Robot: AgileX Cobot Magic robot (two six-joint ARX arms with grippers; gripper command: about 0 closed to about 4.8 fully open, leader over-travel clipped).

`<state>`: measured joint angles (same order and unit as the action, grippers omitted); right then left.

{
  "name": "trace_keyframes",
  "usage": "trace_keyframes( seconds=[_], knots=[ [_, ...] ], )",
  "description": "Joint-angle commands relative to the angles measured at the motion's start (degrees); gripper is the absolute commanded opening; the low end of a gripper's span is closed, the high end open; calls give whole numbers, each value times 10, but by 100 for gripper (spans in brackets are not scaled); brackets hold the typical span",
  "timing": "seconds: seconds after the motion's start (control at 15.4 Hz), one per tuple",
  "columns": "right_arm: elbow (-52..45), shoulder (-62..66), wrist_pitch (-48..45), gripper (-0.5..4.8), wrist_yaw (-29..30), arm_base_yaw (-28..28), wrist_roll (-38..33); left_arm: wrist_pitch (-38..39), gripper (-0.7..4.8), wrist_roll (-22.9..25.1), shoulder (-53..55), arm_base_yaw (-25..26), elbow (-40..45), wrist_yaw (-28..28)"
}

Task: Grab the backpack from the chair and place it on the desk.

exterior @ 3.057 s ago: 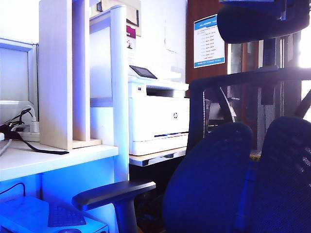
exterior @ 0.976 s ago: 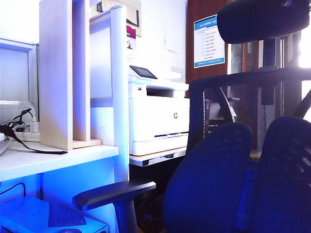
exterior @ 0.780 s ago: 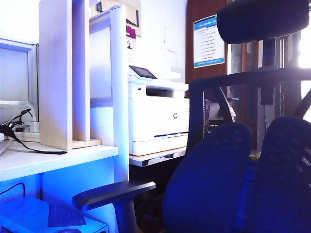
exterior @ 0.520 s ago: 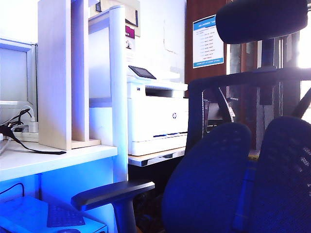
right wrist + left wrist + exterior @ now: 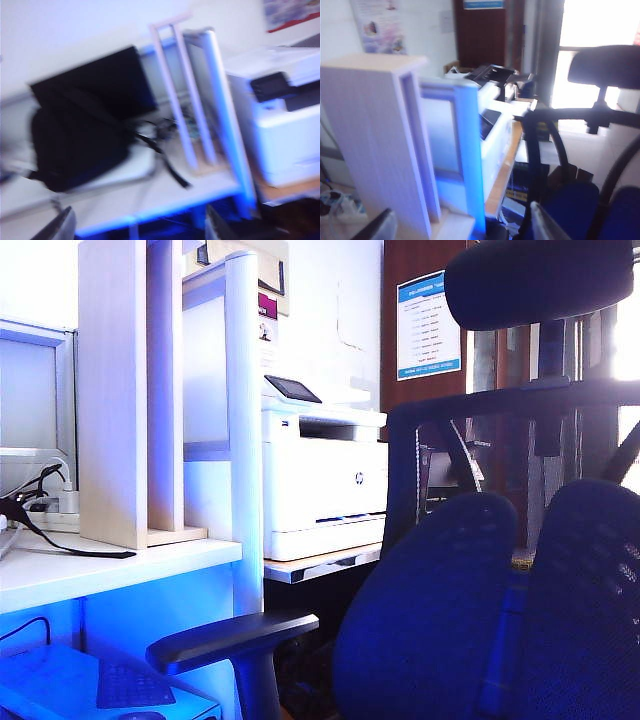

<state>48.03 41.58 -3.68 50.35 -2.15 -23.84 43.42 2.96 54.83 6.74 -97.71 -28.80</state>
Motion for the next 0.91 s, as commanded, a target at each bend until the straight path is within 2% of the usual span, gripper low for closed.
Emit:
trace_keyframes(
  seconds=[0.07, 0.2, 0.26, 0.52, 0.65, 0.78, 0.91],
  knots=[
    [2, -57, 142, 333, -59, 0, 113, -21, 362, 11, -80, 0, 75, 23],
    [2, -86, 208, 333, -120, 1, 134, -28, 362, 11, -121, 0, 121, 36],
    [2, -113, 256, 333, -175, 1, 159, -28, 362, 12, -160, 0, 162, 48],
    [2, -172, 354, 333, -253, 1, 200, -28, 361, 11, -242, 0, 261, 48],
    [0, -208, 429, 332, -314, 1, 206, -27, 320, 11, -299, 0, 331, 50],
    [-12, -240, 470, 333, -326, 3, 220, -27, 308, 8, -362, 0, 396, 59],
    [-31, -256, 472, 333, -326, 5, 220, -28, 308, -4, -405, 0, 440, 71]
  ],
)
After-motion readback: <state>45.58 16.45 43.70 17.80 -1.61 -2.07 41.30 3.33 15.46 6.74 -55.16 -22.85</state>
